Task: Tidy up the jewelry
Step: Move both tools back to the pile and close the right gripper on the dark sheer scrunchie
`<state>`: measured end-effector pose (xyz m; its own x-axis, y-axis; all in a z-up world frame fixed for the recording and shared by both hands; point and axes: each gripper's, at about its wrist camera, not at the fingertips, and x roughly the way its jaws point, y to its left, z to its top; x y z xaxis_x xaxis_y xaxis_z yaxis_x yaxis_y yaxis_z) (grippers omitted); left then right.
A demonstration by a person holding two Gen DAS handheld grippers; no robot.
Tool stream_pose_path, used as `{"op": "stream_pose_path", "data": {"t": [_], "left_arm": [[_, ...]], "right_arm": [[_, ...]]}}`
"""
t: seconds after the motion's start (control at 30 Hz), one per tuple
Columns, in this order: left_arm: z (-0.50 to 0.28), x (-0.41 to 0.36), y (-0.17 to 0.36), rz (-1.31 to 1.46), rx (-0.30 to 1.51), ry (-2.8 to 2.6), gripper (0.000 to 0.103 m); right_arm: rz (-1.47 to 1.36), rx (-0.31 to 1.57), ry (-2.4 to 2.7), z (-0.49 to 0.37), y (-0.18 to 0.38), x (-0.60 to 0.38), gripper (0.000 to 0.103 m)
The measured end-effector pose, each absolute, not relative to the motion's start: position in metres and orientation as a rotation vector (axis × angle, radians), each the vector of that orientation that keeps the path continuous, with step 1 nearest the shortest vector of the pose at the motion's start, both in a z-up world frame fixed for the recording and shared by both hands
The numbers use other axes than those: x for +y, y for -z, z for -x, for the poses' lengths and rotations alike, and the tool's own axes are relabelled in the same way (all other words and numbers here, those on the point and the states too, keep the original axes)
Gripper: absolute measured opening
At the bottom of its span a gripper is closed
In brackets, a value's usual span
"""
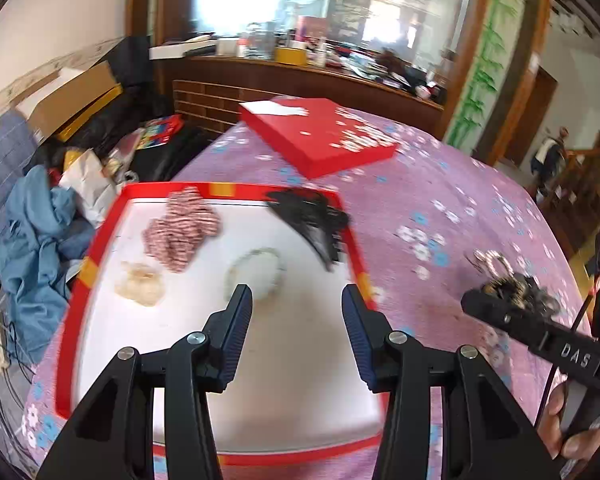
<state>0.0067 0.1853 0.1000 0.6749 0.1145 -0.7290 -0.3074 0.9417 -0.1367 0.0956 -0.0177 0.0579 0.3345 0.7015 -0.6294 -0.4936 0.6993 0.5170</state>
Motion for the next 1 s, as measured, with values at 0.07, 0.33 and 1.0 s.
{"op": "stream_pose_path", "data": {"t": [0.07, 0.33, 1.0], "left_arm": [[-0.012, 0.163, -0.099, 0.230, 0.807, -0.212, 0.045], [-0.031, 0.087, -0.089, 0.124, 0.855, -0.110, 0.045], [-0.132, -0.064, -0.045, -0.101, 0.905, 0.063, 0.035]], "right_arm": [[-0.274, 0.939, -0.772, -0.097, -0.058, -0.037, 0.017], [-0.394, 0.858, -0.648, -0.111, -0.068, -0.133, 0.028], [-0.709, 0.863, -0.406, -0.140, -0.042, -0.245, 0.039]]}}
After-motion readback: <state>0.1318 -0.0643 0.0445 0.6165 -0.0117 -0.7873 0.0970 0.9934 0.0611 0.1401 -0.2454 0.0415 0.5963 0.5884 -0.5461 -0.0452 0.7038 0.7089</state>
